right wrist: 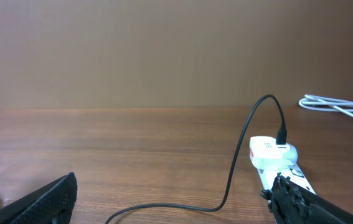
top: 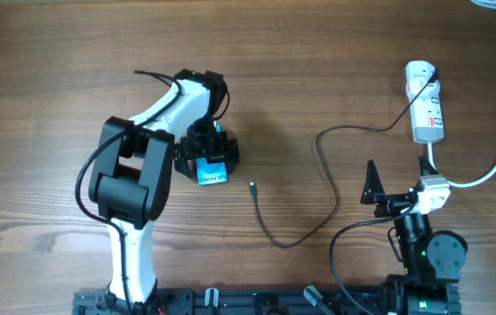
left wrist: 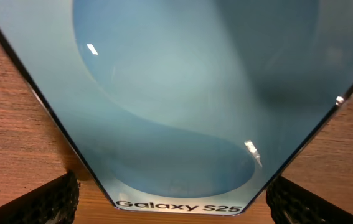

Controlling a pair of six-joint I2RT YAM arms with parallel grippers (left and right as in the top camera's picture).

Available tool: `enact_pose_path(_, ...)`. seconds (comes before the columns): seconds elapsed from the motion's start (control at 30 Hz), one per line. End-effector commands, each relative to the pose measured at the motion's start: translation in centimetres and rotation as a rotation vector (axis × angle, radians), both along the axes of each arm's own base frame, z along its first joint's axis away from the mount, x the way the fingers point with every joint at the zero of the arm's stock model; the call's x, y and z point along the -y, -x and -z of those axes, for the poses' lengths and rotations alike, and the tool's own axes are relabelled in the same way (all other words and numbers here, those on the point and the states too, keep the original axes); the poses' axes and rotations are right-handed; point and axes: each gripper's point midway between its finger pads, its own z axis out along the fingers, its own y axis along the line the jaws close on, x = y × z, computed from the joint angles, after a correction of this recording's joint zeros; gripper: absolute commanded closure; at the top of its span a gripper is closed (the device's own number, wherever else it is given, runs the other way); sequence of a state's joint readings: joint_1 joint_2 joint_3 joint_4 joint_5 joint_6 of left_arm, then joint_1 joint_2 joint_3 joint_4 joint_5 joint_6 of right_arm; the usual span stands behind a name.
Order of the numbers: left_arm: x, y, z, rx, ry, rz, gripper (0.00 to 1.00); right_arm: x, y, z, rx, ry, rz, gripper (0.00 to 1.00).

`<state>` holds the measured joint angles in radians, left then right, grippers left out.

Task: Plug charger to phone and switch on socket
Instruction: 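Lift the phone with the left gripper and pull it toward center, then hold the phone upright with the left gripper near table center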

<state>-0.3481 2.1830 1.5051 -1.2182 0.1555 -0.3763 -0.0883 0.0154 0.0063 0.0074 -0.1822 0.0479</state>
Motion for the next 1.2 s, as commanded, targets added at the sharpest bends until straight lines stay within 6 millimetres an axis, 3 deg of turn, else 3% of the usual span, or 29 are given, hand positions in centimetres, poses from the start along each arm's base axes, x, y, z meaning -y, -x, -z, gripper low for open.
enact_pose_path(0.0, -0.1, -1.6, 4.6, 0.064, -0.030, 0.028, 0.00, 0.0, 0.0, -0.3, 0.012, -0.006, 0.001, 0.00)
enact_pose_path(0.2, 0.3, -3.1, 5.0, 0.126, -0.014, 0.028, 0.00, 0.0, 0.0, -0.3, 0.012, -0.006, 0.001, 0.00)
enact_pose_path(0.37, -0.9, -4.1, 3.9, 0.188, -0.092, 0.016, 0.00, 0.0, 0.0, -0.3, 0.012, -0.005, 0.001, 0.00)
enact_pose_path(0.47, -0.9, -5.2, 1.5, 0.261, -0.088, 0.012, 0.00, 0.0, 0.0, -0.3, 0.012, -0.006, 0.001, 0.00)
enact_pose_path(0.63, -1.5, -6.9, -4.4, 0.401, -0.050, -0.041, 0.00, 0.0, 0.0, -0.3, 0.012, -0.006, 0.001, 0.00)
enact_pose_path(0.8, -2.4, -6.9, -8.2, 0.445, 0.021, -0.107, 0.00, 0.0, 0.0, -0.3, 0.012, -0.006, 0.001, 0.00)
enact_pose_path(1.0, -2.9, -7.2, -8.5, 0.455, 0.020, -0.125, 0.00, 0.0, 0.0, -0.3, 0.012, -0.006, 0.001, 0.00)
enact_pose_path(1.17, -2.0, -6.8, -8.1, 0.447, 0.024, -0.099, 0.00, 0.0, 0.0, -0.3, 0.012, -0.006, 0.001, 0.00)
